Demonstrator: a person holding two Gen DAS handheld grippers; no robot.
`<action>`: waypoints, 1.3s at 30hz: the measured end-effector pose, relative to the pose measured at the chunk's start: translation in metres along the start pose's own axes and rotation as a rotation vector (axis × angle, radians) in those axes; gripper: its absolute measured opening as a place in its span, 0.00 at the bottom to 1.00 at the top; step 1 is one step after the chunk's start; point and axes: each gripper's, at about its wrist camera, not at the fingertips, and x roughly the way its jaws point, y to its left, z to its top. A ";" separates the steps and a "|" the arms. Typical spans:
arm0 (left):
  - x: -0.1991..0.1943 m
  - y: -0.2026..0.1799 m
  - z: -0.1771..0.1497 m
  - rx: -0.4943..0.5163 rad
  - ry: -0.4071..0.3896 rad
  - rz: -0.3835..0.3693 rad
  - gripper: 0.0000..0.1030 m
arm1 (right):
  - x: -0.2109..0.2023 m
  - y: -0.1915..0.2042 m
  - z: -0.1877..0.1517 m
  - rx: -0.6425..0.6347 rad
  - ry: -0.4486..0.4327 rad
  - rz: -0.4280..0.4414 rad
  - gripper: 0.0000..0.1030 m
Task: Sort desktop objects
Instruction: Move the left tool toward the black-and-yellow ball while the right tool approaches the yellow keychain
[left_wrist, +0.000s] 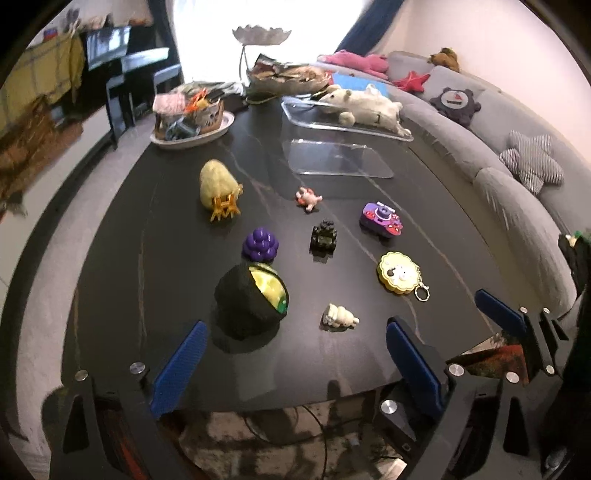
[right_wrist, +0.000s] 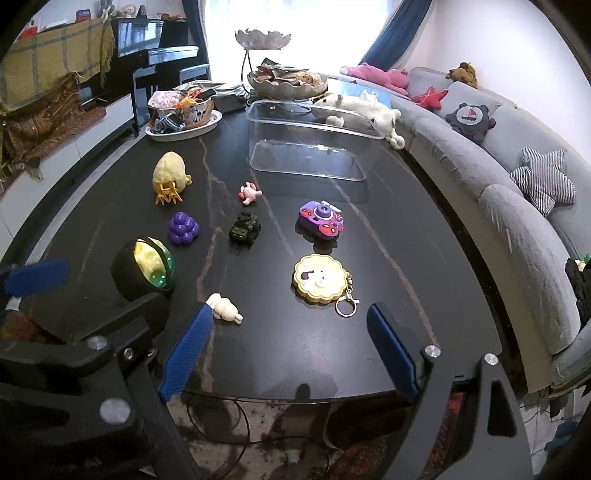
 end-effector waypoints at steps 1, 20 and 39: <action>0.000 0.001 0.001 0.000 -0.003 -0.002 0.93 | 0.001 0.000 0.000 0.002 0.003 0.001 0.82; 0.009 0.028 0.006 -0.070 0.013 0.026 0.93 | 0.005 -0.013 0.008 0.026 0.002 -0.040 0.82; 0.024 0.045 0.012 -0.112 0.044 0.044 0.93 | 0.021 -0.030 0.008 0.055 0.025 -0.060 0.82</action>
